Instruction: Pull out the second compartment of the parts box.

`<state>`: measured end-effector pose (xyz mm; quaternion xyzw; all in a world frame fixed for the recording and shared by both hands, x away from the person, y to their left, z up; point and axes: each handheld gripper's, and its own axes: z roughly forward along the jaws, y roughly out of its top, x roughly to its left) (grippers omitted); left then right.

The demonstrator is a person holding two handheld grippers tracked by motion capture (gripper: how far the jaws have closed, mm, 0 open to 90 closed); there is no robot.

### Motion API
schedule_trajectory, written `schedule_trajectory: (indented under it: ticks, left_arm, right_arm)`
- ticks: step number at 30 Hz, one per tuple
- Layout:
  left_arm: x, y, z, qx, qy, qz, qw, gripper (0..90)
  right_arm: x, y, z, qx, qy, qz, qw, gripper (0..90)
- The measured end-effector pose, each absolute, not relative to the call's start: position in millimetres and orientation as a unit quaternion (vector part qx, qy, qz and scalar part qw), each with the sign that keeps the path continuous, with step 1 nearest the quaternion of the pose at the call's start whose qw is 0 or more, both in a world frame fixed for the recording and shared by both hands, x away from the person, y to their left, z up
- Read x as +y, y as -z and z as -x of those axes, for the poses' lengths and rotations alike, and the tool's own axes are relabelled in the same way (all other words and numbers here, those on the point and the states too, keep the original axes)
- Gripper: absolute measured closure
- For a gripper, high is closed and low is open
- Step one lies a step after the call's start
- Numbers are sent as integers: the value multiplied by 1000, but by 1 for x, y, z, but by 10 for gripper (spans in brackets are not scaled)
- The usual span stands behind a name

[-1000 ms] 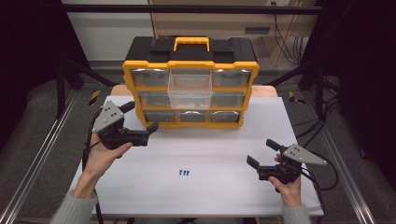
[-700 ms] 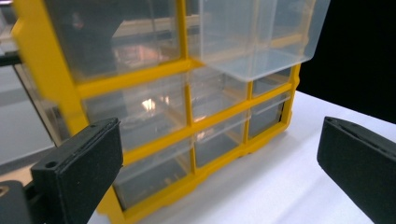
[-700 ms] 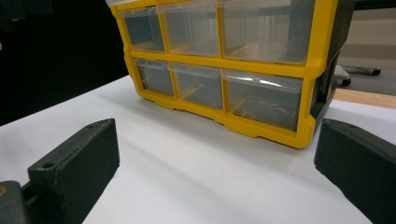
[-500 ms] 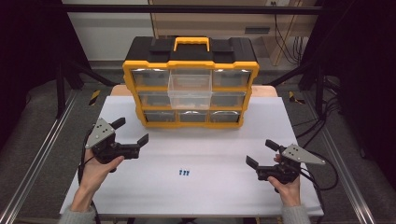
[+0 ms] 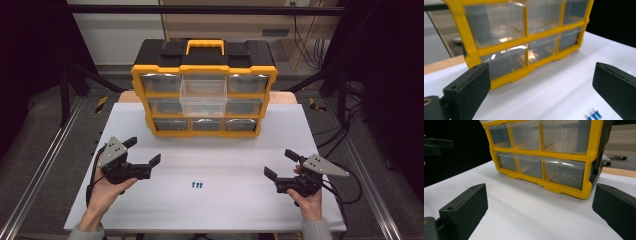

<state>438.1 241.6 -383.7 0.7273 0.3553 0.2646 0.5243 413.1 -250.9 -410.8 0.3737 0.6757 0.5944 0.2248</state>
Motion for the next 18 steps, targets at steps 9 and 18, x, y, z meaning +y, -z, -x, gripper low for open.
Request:
schedule_trajectory:
  ticks: [9, 18]
  left_arm:
    - [227, 401, -438, 358, -251, -745, 505, 18]
    - [206, 412, -438, 347, -223, -763, 497, 4]
  right_arm:
    - [-251, 411, -413, 678, -592, -375, 224, 7]
    - [-250, 411, -413, 677, -592, -375, 223, 8]
